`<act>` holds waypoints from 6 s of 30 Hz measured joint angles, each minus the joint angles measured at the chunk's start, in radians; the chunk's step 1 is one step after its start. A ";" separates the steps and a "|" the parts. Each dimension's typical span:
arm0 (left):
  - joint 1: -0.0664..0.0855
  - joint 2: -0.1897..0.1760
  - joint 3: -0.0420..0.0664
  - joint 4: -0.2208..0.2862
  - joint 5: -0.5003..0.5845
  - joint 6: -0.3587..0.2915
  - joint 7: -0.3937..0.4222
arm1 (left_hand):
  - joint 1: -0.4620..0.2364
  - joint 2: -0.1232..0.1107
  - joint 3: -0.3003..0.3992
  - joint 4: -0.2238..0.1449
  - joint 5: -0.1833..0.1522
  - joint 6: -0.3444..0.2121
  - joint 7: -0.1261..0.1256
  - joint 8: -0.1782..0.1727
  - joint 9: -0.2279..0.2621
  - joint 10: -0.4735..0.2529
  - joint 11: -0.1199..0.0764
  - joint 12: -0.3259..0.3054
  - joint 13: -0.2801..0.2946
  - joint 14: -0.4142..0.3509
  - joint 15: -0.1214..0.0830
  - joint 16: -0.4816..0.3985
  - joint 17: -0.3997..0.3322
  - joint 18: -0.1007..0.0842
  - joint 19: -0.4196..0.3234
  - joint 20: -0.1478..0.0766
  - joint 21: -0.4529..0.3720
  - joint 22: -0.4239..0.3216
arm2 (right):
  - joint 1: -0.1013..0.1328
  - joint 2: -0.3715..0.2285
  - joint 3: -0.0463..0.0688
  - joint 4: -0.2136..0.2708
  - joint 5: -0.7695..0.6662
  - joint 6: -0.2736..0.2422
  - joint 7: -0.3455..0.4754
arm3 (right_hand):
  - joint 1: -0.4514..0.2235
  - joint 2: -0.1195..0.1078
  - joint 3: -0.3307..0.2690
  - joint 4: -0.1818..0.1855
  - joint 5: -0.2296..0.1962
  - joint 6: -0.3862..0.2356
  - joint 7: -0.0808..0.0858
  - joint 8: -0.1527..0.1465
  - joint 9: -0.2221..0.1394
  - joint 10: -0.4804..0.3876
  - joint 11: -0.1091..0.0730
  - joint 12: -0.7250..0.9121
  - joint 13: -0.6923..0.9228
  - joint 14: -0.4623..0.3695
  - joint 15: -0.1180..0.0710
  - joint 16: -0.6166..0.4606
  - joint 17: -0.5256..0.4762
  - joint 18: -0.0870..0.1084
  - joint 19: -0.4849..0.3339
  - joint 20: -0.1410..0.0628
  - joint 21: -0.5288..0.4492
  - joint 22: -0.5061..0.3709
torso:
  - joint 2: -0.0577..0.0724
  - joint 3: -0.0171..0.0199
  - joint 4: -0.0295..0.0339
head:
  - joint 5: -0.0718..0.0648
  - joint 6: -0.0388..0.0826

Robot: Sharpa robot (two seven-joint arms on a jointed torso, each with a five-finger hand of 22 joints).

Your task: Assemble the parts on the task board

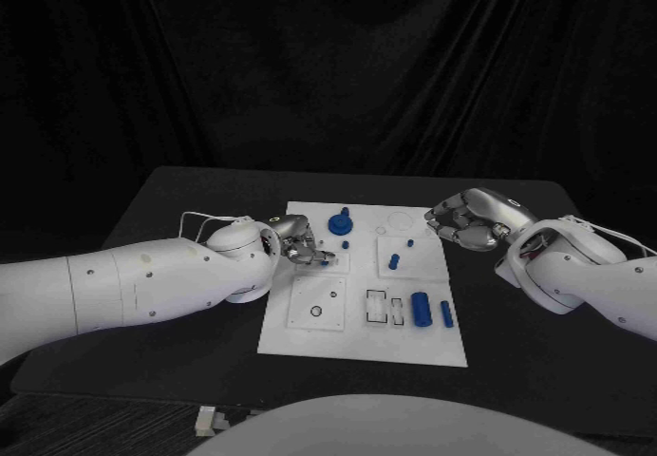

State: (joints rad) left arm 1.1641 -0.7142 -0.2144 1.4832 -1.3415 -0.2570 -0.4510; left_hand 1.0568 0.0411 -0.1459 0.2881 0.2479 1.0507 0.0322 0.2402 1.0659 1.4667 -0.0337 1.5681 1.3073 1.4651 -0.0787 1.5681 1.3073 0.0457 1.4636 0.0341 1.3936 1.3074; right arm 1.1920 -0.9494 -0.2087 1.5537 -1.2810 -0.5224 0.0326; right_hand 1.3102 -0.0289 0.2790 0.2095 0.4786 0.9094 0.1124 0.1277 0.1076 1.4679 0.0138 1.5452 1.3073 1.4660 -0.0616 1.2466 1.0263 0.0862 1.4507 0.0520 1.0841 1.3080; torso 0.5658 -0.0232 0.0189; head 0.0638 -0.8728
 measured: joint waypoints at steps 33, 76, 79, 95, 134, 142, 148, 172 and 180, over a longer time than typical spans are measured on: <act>-0.002 0.074 0.000 -0.070 -0.002 0.080 -0.032 | 0.050 0.013 0.020 -0.005 0.170 0.004 -0.004 -0.018 -0.018 0.000 0.000 0.000 0.000 0.000 0.000 0.000 0.000 0.000 0.000 0.000 -0.004 0.000 | -0.001 0.009 0.000 -0.007 0.000 0.013 -0.004 | 0.000 0.000 0.003 -0.003 0.005 0.004 0.004 0.000 -0.001 0.000 0.000 0.000 0.001 0.000 0.000 -0.004 -0.005 0.000 0.000 0.000 0.000 0.000 | 0.000 -0.0003 -0.0001 | 0.001 0.000; -0.006 0.095 0.004 -0.092 -0.005 0.114 -0.025 | 0.110 -0.041 0.248 -0.001 0.222 0.003 -0.011 -0.011 0.010 0.000 -0.007 0.000 0.000 0.000 -0.007 0.000 0.001 0.000 0.000 -0.007 -0.008 0.000 | -0.006 0.010 0.000 -0.012 0.002 0.014 -0.003 | 0.004 -0.004 0.008 -0.008 0.005 0.007 0.000 0.000 -0.001 -0.004 0.004 -0.008 0.000 0.000 0.000 -0.009 -0.014 0.000 0.000 0.000 -0.014 -0.001 | 0.000 -0.0002 0.0004 | 0.007 0.000; -0.007 0.095 0.003 -0.091 -0.005 0.117 -0.024 | 0.044 -0.043 0.231 0.000 0.059 0.008 -0.007 -0.006 0.018 0.000 -0.007 0.000 0.000 0.000 -0.007 0.000 0.001 0.000 0.000 -0.007 -0.008 0.000 | -0.007 0.011 0.000 -0.012 0.003 0.015 -0.003 | 0.004 -0.004 0.008 -0.008 0.005 0.007 0.000 0.000 0.000 -0.004 0.004 -0.008 0.000 0.000 0.000 -0.009 -0.014 0.000 0.000 0.000 -0.014 -0.001 | 0.000 -0.0003 0.0003 | 0.007 0.000; -0.008 0.084 0.002 -0.085 -0.006 0.125 -0.024 | -0.090 -0.034 0.130 0.003 -0.189 0.031 -0.012 0.032 0.058 0.000 -0.007 0.000 0.000 0.000 -0.007 0.000 0.000 0.000 0.000 -0.007 -0.012 0.001 | -0.011 0.012 0.000 -0.012 0.003 0.015 -0.003 | 0.004 -0.004 0.008 -0.008 0.005 0.011 0.004 0.000 0.000 -0.004 0.004 -0.008 0.000 0.000 0.000 -0.009 -0.015 0.000 0.000 0.000 -0.014 -0.001 | 0.000 -0.0003 0.0006 | 0.003 0.000; 0.095 0.103 0.002 -0.090 0.009 0.241 -0.040 | -0.050 0.019 0.055 -0.003 -0.018 -0.011 -0.011 0.088 0.177 0.000 -0.007 0.000 0.000 0.000 -0.007 0.000 0.000 0.000 0.000 -0.007 -0.025 0.000 | -0.011 0.017 0.000 -0.023 0.004 0.020 -0.004 | 0.004 -0.004 0.012 -0.012 0.005 0.011 0.004 0.000 -0.001 -0.004 0.004 -0.008 0.001 0.000 0.000 -0.009 -0.016 0.000 0.000 0.000 -0.017 0.000 | -0.001 -0.0003 -0.0005 | 0.009 0.000; 0.095 0.106 0.001 -0.097 0.039 0.305 -0.052 | -0.032 0.021 0.055 -0.003 0.052 -0.015 -0.014 0.082 0.178 0.000 -0.007 0.000 0.000 0.000 -0.007 0.000 0.000 0.000 0.000 -0.007 -0.029 0.000 | -0.011 0.018 0.000 -0.023 0.004 0.021 -0.004 | 0.004 -0.004 0.012 -0.012 0.005 0.011 0.003 0.000 -0.001 -0.004 0.004 -0.008 0.001 0.003 0.003 -0.012 -0.016 0.000 0.000 0.000 -0.017 0.000 | 0.000 -0.0003 -0.0008 | 0.007 0.000; 0.095 0.088 0.001 -0.075 0.054 0.313 -0.057 | -0.029 0.017 0.052 0.000 0.052 -0.015 -0.014 0.082 0.178 0.000 -0.007 0.000 0.000 0.000 -0.007 0.000 0.000 0.000 0.000 -0.007 -0.029 0.000 | -0.011 0.019 0.000 -0.024 0.004 0.021 -0.004 | 0.004 -0.004 0.012 -0.012 0.005 0.011 0.003 0.000 -0.001 -0.004 0.004 -0.008 0.001 0.003 0.003 -0.012 -0.016 0.000 0.000 0.000 -0.017 0.000 | 0.001 -0.0005 0.0002 | 0.008 0.000; -0.020 -0.035 0.000 0.077 -0.110 -0.134 -0.021 | 0.083 -0.022 0.019 -0.003 0.075 -0.236 0.068 -0.046 0.100 -0.002 0.052 -0.039 0.000 0.002 0.041 0.000 0.000 0.016 -0.057 0.039 -0.124 0.000 | -0.017 0.014 0.000 -0.021 0.004 0.021 -0.003 | 0.004 -0.004 0.012 -0.012 0.005 0.011 0.003 0.000 -0.002 -0.004 0.004 -0.008 0.000 -0.001 0.007 -0.012 -0.016 0.000 0.000 0.000 -0.017 -0.001 | 0.000 -0.0002 0.0004 | 0.004 0.000; -0.051 -0.039 0.000 0.084 -0.138 -0.205 -0.020 | 0.083 -0.022 0.019 -0.003 0.074 -0.236 0.067 -0.046 0.089 -0.002 0.052 -0.039 0.000 0.002 0.041 0.000 0.000 0.016 -0.057 0.039 -0.124 0.000 | -0.018 0.013 0.000 -0.021 0.004 0.021 -0.003 | 0.004 -0.004 0.012 -0.012 0.005 0.011 0.003 0.000 -0.002 -0.004 0.004 -0.008 0.000 -0.001 0.007 -0.012 -0.016 0.000 0.000 0.000 -0.017 -0.001 | -0.001 0.0003 0.0004 | 0.005 0.000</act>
State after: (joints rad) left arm 1.1130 -0.7532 -0.2144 1.5672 -1.4797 -0.4624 -0.4715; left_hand 1.1398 0.0189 -0.1265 0.2854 0.3216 0.8150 0.0996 0.1937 1.1547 1.4649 0.0184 1.5286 1.3073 1.4669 -0.0373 1.5681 1.3073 0.0620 1.4061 0.0735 1.2696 1.3075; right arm 1.1744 -0.9365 -0.2085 1.5324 -1.2769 -0.5011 0.0291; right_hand 1.3145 -0.0330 0.2913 0.1971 0.4833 0.9202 0.1159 0.1276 0.1052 1.4642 0.0174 1.5374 1.3075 1.4650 -0.0551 1.2350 1.0101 0.0861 1.4507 0.0520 1.0669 1.3075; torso 0.5653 -0.0229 0.0193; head 0.0683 -0.8728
